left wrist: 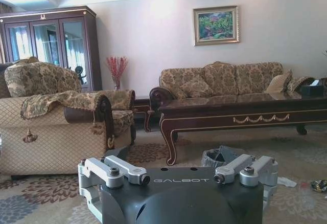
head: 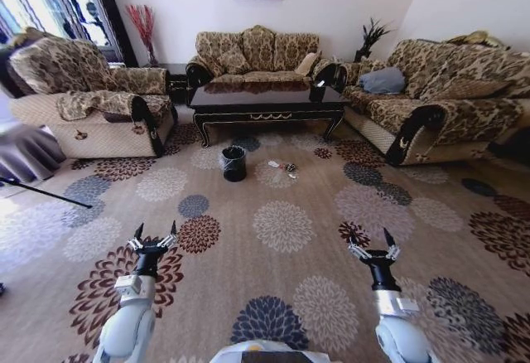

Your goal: Move to the front of the table and pick up the trash from the floor, then place it into the trash bin.

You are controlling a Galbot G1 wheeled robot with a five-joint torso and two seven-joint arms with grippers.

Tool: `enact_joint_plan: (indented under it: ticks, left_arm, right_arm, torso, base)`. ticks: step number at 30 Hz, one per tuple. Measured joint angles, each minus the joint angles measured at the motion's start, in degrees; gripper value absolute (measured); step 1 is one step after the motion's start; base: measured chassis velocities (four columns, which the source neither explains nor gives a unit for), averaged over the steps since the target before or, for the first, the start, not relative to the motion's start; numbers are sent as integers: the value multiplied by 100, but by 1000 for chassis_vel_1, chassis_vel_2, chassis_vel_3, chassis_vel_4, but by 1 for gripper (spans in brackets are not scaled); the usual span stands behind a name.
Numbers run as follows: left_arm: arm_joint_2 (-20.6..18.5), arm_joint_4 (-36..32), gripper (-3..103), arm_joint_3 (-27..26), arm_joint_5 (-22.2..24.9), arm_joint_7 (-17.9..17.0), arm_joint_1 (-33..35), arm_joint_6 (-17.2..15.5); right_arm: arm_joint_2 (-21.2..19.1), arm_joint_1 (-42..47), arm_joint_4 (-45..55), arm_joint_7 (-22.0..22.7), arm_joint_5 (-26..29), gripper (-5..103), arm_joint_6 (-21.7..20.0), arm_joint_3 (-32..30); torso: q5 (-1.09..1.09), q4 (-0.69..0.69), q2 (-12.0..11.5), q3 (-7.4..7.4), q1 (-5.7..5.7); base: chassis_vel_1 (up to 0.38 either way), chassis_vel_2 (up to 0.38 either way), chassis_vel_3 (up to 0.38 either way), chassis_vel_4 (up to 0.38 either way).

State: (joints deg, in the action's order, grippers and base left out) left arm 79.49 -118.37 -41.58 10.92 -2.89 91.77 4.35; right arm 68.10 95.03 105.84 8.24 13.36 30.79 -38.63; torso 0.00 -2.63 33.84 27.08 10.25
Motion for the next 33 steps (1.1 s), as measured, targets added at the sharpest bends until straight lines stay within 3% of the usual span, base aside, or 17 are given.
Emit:
enact_joint_plan:
  ticks: [16, 33]
  left_arm:
    - [13, 53, 100, 21, -22, 25, -39, 16]
    - [18, 59, 100, 23, -32, 30, -40, 26]
  right_arm:
    - [22, -29, -36, 4, -3, 100, 5, 1]
    - [41, -31, -36, 14, 0, 100, 7, 2]
  torso:
    - [0, 0, -194, -115, -79]
    - [0, -1, -600, -358, -240]
  base:
    - [0, 0, 0, 0]
    - [0, 0, 0, 0]
